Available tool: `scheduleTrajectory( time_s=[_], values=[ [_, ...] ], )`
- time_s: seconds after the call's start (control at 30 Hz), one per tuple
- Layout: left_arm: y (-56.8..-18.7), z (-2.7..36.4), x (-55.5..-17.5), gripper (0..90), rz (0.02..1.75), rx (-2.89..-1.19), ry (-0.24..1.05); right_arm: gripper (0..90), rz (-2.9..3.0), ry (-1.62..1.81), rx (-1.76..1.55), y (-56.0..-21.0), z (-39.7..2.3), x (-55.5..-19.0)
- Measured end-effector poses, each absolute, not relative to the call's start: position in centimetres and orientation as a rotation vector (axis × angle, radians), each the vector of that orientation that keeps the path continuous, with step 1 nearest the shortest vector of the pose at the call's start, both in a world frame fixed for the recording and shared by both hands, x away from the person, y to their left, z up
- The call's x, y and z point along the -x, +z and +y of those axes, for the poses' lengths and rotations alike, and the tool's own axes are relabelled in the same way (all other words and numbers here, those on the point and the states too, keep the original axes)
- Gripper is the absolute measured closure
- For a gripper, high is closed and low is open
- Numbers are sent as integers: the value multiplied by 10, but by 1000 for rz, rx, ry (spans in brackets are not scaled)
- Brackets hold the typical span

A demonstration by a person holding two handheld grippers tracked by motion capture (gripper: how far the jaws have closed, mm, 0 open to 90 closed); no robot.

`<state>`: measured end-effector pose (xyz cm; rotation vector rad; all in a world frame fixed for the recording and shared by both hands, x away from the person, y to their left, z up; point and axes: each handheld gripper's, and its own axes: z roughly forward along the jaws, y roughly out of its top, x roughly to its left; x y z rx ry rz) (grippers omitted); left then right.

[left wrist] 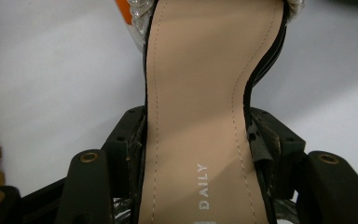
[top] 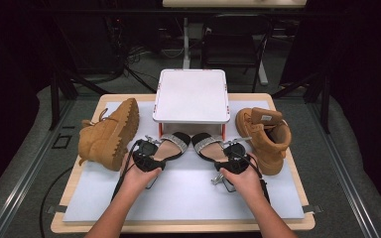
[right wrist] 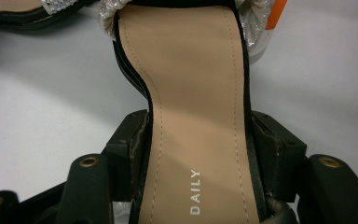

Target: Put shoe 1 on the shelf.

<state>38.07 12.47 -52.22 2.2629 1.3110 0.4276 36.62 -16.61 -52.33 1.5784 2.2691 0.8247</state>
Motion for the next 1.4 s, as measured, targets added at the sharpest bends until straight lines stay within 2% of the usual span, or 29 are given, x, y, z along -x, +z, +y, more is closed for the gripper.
scheduleTrajectory(
  time_s=[0.5,0.97,1.4],
  values=[
    [-524,117,-383,420,1370,-2216,446,405,2224,806,-1598,-525,-156,-372],
    [-524,121,-382,381,1359,-2181,397,391,2225,842,-1598,-527,-159,-369],
    [-502,131,-373,384,1306,-2153,435,399,2182,912,-1547,-508,-166,-357]
  ],
)
